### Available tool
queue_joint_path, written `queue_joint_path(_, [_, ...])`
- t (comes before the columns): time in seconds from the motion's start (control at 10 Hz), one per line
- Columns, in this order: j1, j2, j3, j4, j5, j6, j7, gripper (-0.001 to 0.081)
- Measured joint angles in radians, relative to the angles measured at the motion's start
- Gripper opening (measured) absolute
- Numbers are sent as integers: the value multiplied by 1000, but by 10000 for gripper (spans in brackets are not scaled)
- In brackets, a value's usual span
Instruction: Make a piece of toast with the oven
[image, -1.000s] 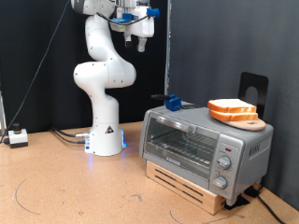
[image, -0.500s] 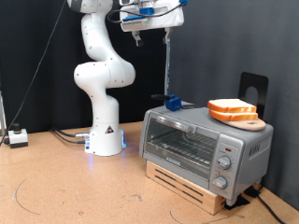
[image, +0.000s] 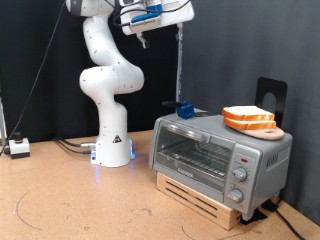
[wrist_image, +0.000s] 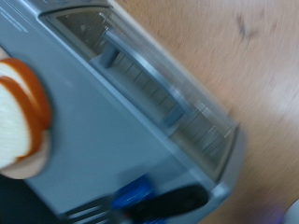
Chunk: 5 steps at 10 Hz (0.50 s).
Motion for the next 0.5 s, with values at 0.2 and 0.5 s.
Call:
queue_joint_path(0.2, [14, 30, -10, 0, -11, 24, -54, 810])
queue_joint_path(0.5, [74, -10, -85, -5, 50, -31, -356, 810])
